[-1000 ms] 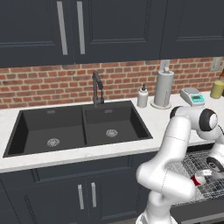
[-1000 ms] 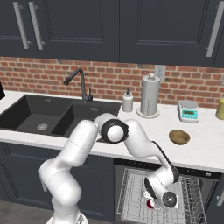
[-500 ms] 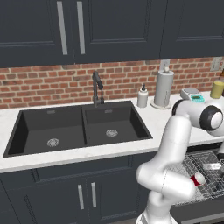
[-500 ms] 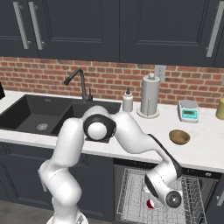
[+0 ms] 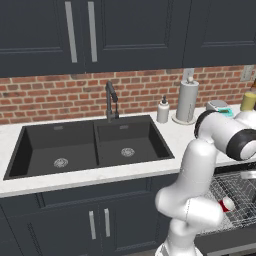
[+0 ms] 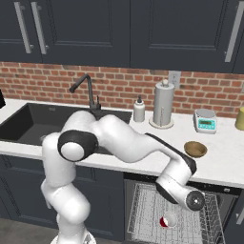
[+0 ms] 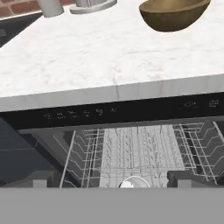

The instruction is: Pick up the cup and bowl from the counter, place them in the dishwasher, and close the dishwasher door.

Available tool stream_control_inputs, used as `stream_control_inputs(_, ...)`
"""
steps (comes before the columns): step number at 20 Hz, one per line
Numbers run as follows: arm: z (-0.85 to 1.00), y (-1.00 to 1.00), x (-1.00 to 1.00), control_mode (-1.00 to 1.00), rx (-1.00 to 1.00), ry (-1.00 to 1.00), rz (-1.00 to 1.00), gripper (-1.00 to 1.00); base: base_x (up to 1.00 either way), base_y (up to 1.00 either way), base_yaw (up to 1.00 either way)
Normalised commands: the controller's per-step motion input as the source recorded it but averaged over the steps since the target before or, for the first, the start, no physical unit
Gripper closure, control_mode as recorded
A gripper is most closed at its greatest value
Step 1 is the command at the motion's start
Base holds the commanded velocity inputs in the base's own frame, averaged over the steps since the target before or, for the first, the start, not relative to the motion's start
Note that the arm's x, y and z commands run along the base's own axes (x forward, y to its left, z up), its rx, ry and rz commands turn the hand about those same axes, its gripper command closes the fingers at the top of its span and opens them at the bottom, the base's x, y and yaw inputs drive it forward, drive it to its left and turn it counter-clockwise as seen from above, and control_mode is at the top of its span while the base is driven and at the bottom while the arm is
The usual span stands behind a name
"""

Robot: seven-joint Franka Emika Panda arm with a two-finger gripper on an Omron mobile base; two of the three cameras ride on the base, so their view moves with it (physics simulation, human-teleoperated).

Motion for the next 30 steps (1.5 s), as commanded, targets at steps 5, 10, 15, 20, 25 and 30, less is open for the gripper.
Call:
stream_control_inputs(5,1.00,0.00,0.03,-1.00,0.00,0.06,0.00,-1.00,0.00,0.00,0.00)
stream_control_inputs(10,1.00,0.00,0.47,-1.00,-0.03,0.20,0.01,-1.00,0.00,0.00,0.00)
stream_control_inputs(15,1.00,0.00,0.62,-1.00,-0.07,0.30,0.01,-1.00,0.00,0.00,0.00)
stream_control_inputs(20,0.59,0.00,0.95,-1.00,-0.05,0.36,0.01,-1.00,0.00,0.00,0.00)
stream_control_inputs(25,-0.01,0.00,0.40,-1.00,0.00,0.04,0.00,-1.00,0.00,0.00,0.00)
stream_control_inputs(30,-0.20,-0.01,0.21,-1.00,0.00,0.00,0.00,-1.00,0.00,0.00,0.00)
